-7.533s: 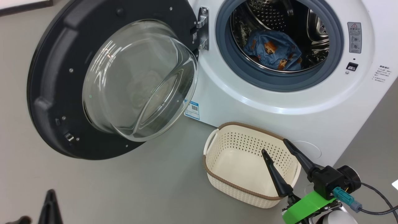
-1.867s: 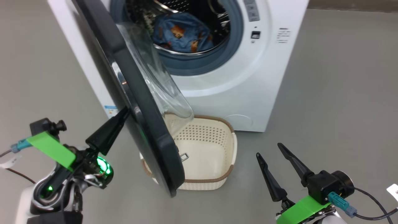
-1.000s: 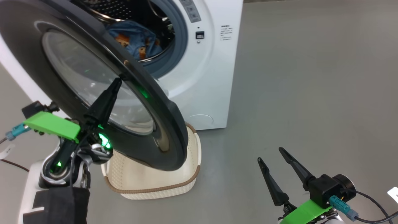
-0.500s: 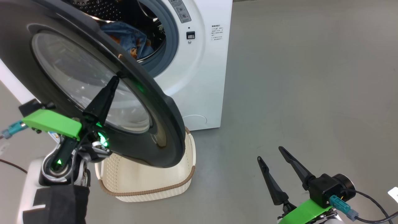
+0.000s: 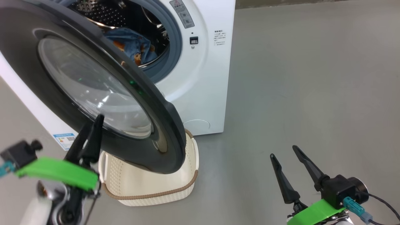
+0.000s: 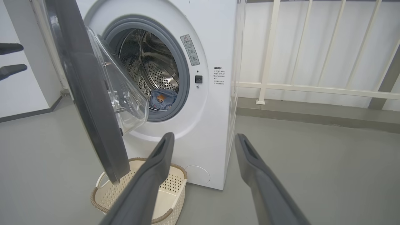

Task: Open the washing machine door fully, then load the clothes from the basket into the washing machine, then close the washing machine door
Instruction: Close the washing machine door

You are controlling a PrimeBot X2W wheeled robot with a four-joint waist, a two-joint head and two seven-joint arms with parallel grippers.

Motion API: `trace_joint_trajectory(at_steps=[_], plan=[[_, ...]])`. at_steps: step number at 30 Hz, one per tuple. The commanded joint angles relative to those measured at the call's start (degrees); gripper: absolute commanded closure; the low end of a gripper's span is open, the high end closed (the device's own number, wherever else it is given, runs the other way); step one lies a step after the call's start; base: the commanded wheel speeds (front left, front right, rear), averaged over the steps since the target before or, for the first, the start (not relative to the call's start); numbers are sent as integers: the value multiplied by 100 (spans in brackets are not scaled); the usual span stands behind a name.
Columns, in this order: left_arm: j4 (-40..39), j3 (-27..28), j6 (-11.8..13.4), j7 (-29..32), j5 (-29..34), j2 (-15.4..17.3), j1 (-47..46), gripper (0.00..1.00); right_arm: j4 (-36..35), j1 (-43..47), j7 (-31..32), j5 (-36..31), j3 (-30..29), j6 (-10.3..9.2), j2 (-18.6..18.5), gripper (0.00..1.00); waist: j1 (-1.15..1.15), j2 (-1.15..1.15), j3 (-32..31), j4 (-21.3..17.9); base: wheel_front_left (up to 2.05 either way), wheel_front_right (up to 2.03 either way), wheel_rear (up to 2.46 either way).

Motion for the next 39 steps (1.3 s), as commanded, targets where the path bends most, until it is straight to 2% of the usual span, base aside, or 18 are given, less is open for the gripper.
trace_joint_trajectory(at_steps=[1,6,10,13,18,25,39], plan=[[-131,120,-40,-198,197,242,-58,0,-182,-30,-27,-1,86,35,-17,0,0,0,-24,30,0,0,0],[331,-94,-15,-1229,1353,590,338,0,-280,101,-27,-21,-66,35,-34,0,0,0,-119,94,0,0,0],[619,-99,153,-1522,2087,684,690,0,-336,204,-27,-21,-144,35,-63,0,0,0,-192,104,0,0,0],[691,73,279,-1578,2494,635,983,0,-368,266,-27,-23,-192,35,-95,0,0,0,-251,101,0,0,0],[345,749,376,-1585,3054,251,1523,0,-396,372,-27,-13,-295,35,-149,0,0,0,-354,127,0,0,0],[182,1344,234,-1586,3658,-103,1881,0,-362,417,-27,-26,-407,35,-174,0,0,0,-402,158,0,0,0],[273,1815,5,-1587,4216,-527,2028,0,-291,464,-27,-32,-494,35,-105,0,0,0,-502,146,0,0,0]])
